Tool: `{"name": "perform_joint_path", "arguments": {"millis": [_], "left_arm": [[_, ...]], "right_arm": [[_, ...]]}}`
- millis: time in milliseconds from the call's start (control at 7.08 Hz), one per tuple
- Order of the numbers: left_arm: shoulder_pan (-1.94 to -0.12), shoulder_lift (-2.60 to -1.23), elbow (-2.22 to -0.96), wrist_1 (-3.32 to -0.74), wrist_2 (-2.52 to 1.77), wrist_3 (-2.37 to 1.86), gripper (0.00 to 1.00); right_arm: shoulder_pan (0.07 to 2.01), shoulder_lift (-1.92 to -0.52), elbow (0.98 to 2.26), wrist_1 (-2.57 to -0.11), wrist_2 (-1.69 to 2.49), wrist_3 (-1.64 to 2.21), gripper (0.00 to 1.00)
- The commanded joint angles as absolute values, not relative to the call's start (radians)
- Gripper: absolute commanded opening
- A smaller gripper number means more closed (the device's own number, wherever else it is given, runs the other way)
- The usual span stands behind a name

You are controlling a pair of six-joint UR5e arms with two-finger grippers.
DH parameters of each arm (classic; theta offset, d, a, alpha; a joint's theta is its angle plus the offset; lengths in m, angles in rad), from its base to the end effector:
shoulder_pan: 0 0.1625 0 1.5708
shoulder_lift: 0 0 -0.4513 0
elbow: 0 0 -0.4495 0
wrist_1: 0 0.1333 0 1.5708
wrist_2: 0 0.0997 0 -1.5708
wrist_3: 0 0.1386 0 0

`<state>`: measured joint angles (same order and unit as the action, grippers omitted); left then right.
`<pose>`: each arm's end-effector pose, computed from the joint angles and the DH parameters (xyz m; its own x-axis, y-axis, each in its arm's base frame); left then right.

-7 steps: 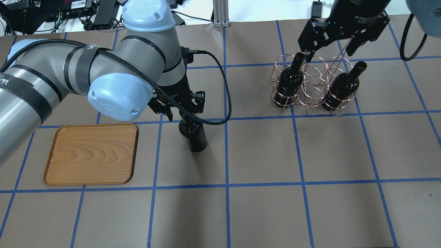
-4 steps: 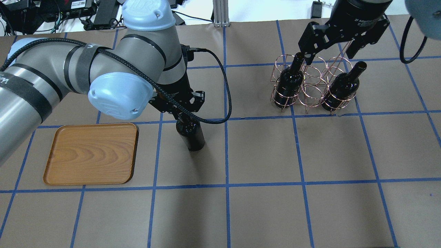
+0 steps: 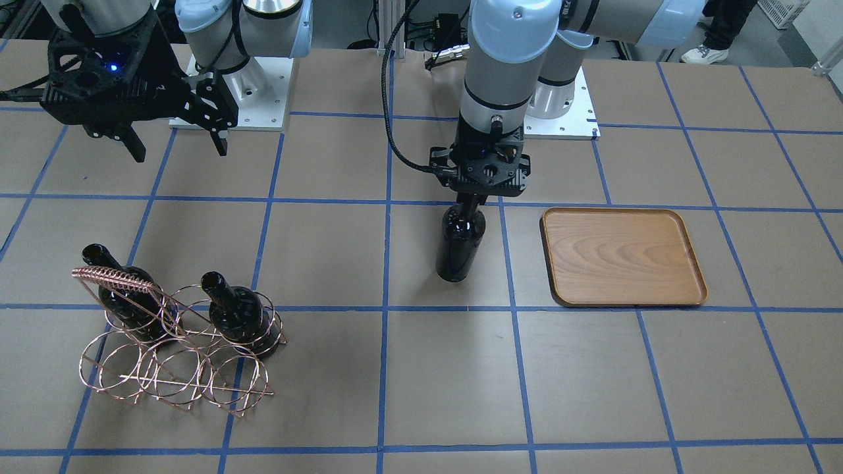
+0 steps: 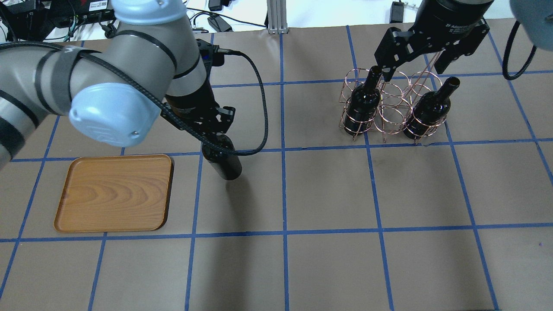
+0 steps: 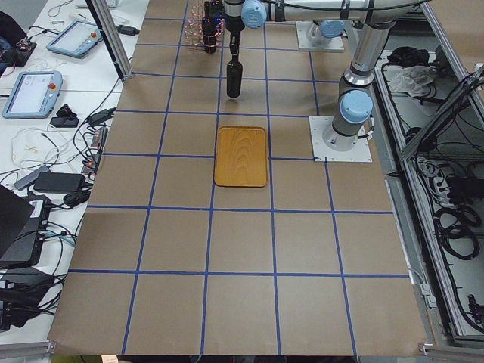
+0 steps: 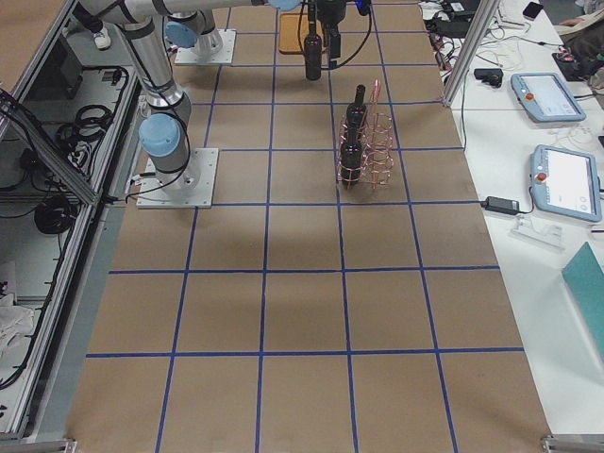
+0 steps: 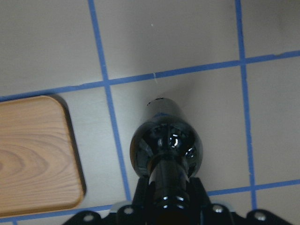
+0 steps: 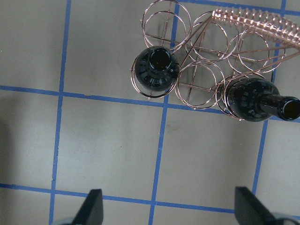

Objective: Take wine from basket and place on tray
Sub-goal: 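Carry the bottle with the left gripper and lower it onto the tray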

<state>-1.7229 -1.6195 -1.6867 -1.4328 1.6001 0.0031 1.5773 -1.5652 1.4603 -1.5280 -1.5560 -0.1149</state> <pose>-0.2128 -0.5353 0.3985 -0.9874 0.1553 -0.0292 0.1545 0.9876 0.0267 0.1390 -0.5568 0.5287 -0.9925 -0.1218 -0.0076 -0.1211 0.9906 -0.0633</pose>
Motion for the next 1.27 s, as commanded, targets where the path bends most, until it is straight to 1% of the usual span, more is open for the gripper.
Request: {"name": "perform_joint_path", "arguments": {"millis": [0, 141, 424, 565, 848, 1130], "left_arm": [[-1.535, -1.557, -1.695, -1.486, 1.675, 0.245, 0.0], [-1.454, -1.536, -1.709, -1.499, 1.73, 0.344, 0.0], [-1.221, -1.497, -1.771, -1.497, 1.721, 0.551, 0.0], [-1.148, -1.49, -1.795, -1.491, 1.717, 0.639, 0.0], [-1.128, -1.482, -1.834, -1.483, 1.717, 0.647, 0.0], [-1.121, -1.483, -1.835, -1.477, 1.709, 0.647, 0.0]], "right_arm": [[1.575, -1.566, 1.46, -1.523, -1.56, -0.109, 1.0], [1.574, -1.566, 1.46, -1.526, -1.563, -0.112, 1.0], [1.574, -1.566, 1.46, -1.531, -1.562, -0.112, 1.0], [1.574, -1.566, 1.46, -1.525, -1.562, -0.112, 1.0], [1.574, -1.566, 1.46, -1.525, -1.562, -0.11, 1.0], [1.574, -1.566, 1.46, -1.525, -1.562, -0.107, 1.0]]}}
